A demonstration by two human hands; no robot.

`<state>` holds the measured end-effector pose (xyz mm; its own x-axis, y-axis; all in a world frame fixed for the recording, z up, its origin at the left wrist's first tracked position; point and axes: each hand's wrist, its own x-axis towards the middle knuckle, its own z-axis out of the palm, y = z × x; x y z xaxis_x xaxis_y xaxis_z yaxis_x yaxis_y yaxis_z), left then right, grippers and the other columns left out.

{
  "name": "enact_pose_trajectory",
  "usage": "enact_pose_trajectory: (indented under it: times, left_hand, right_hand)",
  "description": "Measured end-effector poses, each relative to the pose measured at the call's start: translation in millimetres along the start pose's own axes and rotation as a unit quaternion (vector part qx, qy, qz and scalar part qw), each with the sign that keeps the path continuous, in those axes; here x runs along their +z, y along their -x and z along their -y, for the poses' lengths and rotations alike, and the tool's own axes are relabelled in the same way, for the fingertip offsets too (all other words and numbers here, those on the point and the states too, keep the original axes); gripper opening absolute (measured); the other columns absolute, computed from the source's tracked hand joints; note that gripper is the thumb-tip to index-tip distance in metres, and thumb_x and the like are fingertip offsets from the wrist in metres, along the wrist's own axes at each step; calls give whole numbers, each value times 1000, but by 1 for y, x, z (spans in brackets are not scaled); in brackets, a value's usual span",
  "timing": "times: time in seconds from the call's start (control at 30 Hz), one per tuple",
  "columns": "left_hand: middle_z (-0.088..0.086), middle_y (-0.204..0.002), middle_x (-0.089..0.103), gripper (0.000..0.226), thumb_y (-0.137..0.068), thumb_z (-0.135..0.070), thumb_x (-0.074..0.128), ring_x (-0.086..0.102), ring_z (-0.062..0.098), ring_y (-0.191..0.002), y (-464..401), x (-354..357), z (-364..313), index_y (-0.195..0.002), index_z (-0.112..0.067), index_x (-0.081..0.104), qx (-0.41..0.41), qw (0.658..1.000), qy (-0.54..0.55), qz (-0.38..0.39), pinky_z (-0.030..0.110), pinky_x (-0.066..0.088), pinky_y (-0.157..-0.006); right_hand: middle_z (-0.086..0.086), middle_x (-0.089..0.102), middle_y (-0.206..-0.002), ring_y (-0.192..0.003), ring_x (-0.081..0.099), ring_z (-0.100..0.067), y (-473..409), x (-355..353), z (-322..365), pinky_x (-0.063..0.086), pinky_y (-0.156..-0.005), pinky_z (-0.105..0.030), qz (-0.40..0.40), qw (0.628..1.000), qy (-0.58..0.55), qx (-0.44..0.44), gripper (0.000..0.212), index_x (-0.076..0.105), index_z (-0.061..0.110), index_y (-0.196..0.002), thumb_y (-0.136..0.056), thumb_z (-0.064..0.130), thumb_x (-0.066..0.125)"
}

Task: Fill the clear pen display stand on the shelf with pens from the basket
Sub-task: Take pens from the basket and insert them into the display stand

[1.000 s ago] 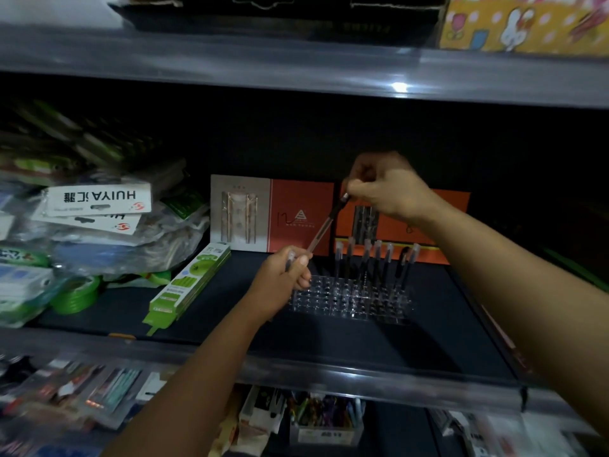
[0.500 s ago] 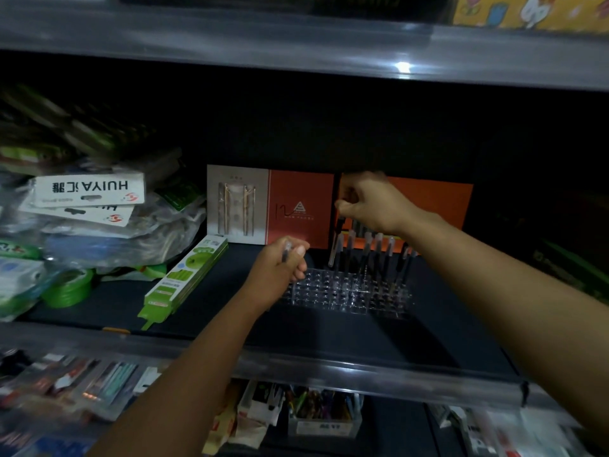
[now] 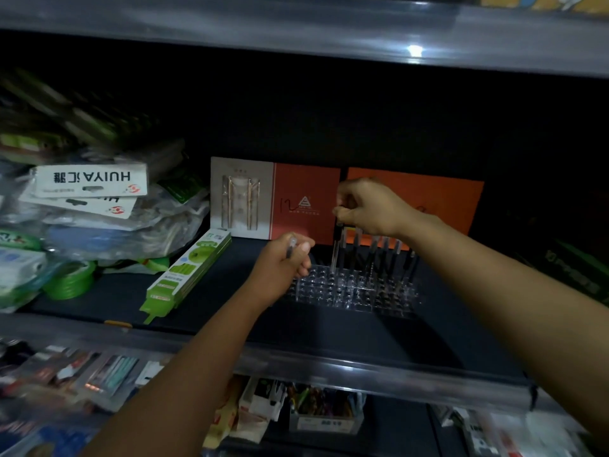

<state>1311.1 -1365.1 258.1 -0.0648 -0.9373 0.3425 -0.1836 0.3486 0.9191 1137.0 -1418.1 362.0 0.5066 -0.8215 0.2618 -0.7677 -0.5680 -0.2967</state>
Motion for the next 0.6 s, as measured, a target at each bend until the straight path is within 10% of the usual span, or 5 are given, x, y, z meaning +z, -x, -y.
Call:
enact_pose_trajectory:
  times: [0.6]
  left_hand:
    - [2,-72,57,15,-99,-13,43,55,13,-65,1,0,0,-97,-16,58,-11,1000,-2,3,24,48,-65]
  right_hand:
    - [-3,68,-76,-72,65,-17,-10,21,-8,51,-65,-29,56,996,70,6,12,68,9,-80,-87,18,69]
